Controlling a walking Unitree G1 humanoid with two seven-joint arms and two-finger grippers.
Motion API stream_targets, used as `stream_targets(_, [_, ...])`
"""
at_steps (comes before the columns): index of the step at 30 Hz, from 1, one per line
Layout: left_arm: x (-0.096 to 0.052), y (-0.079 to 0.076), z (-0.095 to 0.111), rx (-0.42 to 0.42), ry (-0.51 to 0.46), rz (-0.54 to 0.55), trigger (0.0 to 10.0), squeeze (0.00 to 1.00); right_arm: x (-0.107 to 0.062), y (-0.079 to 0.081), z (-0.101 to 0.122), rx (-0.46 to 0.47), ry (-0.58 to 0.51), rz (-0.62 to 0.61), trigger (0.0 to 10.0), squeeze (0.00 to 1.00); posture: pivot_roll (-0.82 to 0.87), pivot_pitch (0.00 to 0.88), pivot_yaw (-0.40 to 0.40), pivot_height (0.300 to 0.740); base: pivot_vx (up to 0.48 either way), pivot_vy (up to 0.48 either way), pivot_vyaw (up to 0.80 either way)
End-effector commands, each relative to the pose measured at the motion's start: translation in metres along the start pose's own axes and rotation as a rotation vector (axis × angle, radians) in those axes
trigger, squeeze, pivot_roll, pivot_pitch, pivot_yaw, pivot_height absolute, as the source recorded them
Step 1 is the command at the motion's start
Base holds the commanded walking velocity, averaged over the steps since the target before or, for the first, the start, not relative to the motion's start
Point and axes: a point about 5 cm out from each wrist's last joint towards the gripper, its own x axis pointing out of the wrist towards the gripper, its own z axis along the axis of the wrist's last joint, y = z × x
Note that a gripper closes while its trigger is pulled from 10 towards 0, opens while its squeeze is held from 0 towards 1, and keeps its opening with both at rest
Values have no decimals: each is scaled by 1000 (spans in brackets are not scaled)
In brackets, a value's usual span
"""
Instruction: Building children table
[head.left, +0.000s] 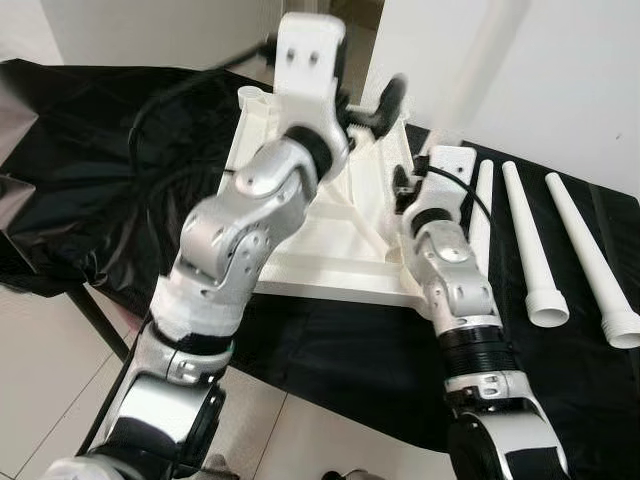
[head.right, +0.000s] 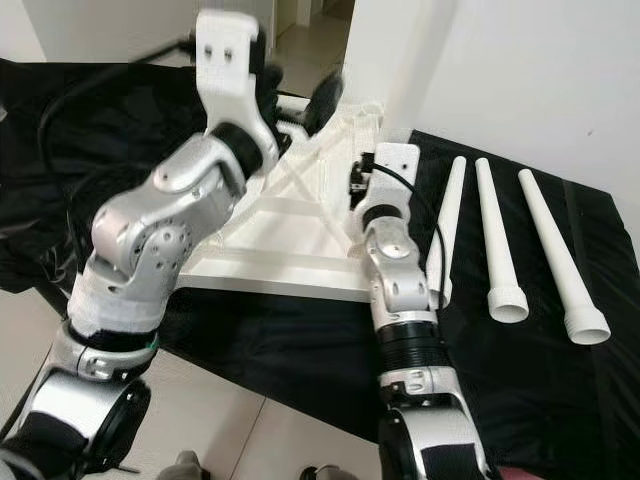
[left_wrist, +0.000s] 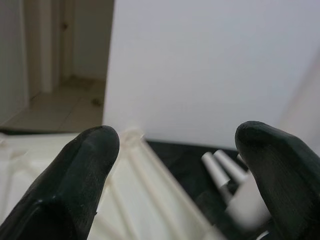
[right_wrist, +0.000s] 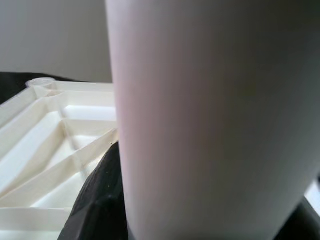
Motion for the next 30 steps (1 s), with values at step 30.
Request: stream_targets(30, [-49,-17,-91,298,191,-326,10000,0,-52,-50,-24,-110,-56,-88,10000,0,74,41,-83,740,0,0,0])
